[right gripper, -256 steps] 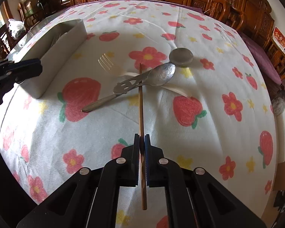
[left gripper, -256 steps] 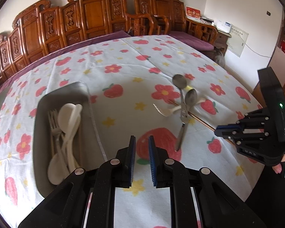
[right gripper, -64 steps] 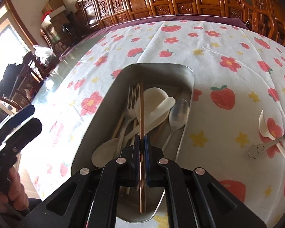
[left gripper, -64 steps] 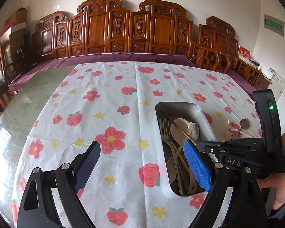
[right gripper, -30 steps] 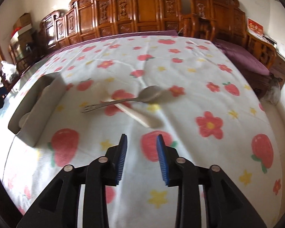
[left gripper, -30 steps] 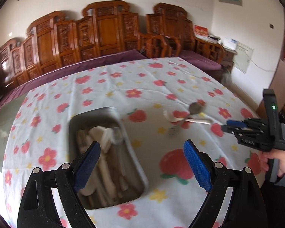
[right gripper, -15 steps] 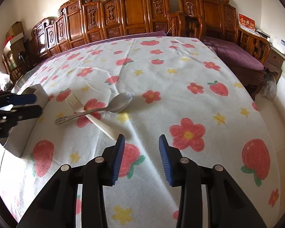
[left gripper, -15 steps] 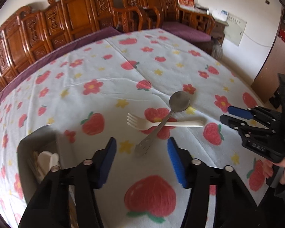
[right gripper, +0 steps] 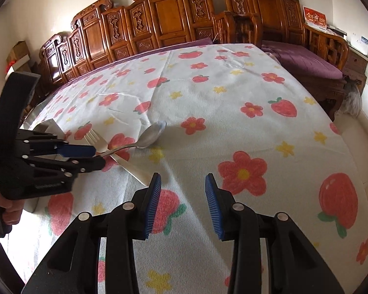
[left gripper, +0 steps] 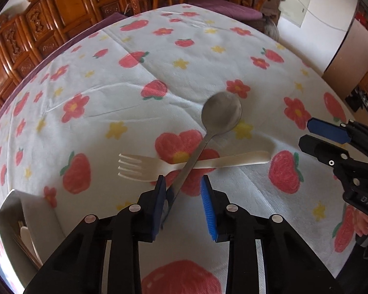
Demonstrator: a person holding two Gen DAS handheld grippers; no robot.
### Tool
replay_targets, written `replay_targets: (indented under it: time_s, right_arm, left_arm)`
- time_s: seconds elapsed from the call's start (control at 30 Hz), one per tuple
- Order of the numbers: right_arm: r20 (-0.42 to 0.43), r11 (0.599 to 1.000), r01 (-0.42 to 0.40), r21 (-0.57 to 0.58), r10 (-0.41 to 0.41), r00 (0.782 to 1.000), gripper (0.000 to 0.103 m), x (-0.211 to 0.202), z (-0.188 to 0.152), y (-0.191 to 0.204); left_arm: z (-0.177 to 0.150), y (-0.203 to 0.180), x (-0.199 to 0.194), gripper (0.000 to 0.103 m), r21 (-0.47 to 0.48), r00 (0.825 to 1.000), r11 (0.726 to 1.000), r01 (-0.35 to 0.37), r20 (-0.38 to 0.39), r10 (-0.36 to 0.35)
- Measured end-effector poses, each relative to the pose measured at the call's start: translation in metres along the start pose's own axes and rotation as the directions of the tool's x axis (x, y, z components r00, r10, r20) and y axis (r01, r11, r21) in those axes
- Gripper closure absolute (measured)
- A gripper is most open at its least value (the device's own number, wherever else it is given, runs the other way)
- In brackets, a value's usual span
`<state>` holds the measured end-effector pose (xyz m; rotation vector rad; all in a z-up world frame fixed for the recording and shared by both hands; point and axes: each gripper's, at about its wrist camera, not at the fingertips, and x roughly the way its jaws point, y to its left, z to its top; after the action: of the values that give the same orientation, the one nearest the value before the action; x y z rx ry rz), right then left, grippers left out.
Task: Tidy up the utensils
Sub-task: 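Grasp the metal spoon by its handle with the left gripper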
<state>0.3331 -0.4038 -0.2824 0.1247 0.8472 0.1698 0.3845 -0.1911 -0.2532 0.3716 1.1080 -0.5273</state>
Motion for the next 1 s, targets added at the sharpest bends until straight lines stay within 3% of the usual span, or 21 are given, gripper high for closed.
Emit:
replay_targets:
  time_s: [0.33, 0.43, 0.7, 0.83, 1.0]
  right_arm:
    - [0.003, 1.0, -0.021, 0.005, 0.021, 1.0, 0.063, 0.003, 0.002, 0.002]
    - [0.003, 1.0, -0.026, 0.003, 0.026, 1.0, 0.063, 0.003, 0.003, 0.003]
    - [-0.013, 0.999, -0.047, -0.018, 0.047, 0.999, 0.063, 0.008, 0.002, 0.01]
    - [-0.033, 0.998, -0.058, -0.038, 0.057, 0.998, 0.063, 0.015, 0.002, 0.016]
    - [-0.039, 0.997, -0.059, -0.051, 0.057, 0.998, 0.063, 0.017, 0.001, 0.02]
  left_arm:
    - [0.004, -0.012, 0.008, 0.096, 0.053, 1.0, 0.999, -0.012, -0.011, 0.012]
    - [0.001, -0.013, 0.002, 0.096, 0.051, 0.999, 0.998, -0.039, 0.019, 0.038]
    - [-0.013, -0.005, -0.03, 0.097, -0.029, 0.996, 1.0, 0.003, 0.094, -0.001]
    - [-0.018, -0.003, -0.031, 0.097, -0.033, 0.996, 0.999, -0.002, 0.086, 0.005]
    - [-0.023, -0.002, -0.012, 0.096, 0.001, 0.999, 0.999, -0.046, 0.016, 0.046]
